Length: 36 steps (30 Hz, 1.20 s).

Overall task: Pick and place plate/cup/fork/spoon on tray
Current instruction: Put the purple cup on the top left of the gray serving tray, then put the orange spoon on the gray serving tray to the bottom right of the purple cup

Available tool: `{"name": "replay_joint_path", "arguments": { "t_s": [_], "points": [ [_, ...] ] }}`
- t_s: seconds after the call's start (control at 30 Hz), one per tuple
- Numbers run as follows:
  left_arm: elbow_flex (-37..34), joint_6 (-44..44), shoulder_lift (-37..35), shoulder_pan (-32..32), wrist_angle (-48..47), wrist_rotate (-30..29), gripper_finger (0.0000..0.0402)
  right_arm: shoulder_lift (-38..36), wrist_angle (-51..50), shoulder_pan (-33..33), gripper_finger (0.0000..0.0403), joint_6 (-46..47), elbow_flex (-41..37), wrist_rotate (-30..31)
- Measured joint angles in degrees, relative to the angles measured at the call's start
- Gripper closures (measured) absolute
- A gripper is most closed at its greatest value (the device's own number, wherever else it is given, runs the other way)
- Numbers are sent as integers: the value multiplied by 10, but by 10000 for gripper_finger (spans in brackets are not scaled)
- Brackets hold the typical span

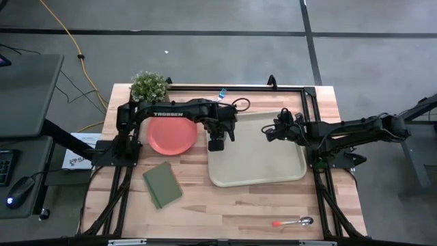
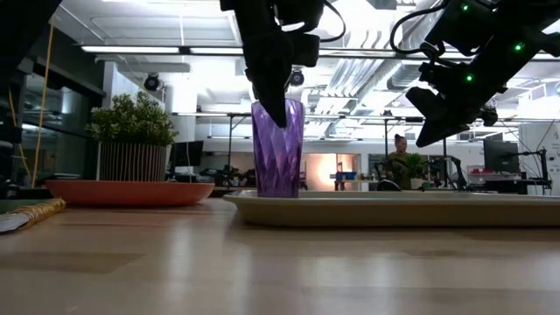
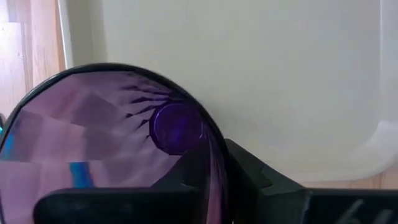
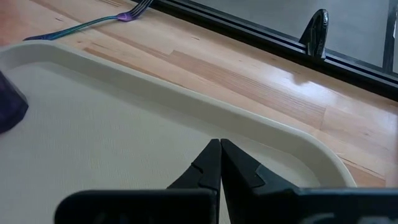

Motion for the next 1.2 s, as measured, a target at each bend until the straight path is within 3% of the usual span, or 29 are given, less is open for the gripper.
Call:
{"name": "replay_joint_path", "arguments": {
  "t_s": [0.3, 0.67, 0.93, 1.2],
  "points": [
    [0, -2, 0, 0, 0, 0, 334, 0, 0, 0, 402, 0, 0, 0],
    [1, -1, -6, 0, -1, 2, 264, 0, 2, 0, 402, -9, 0, 0],
    [42, -1, -6, 0, -27, 2, 213, 0, 11, 0, 402, -15, 0, 0],
    [87, 4, -13, 7, -41, 0, 192, 0, 12, 0, 402, -19, 0, 0]
  ]
}}
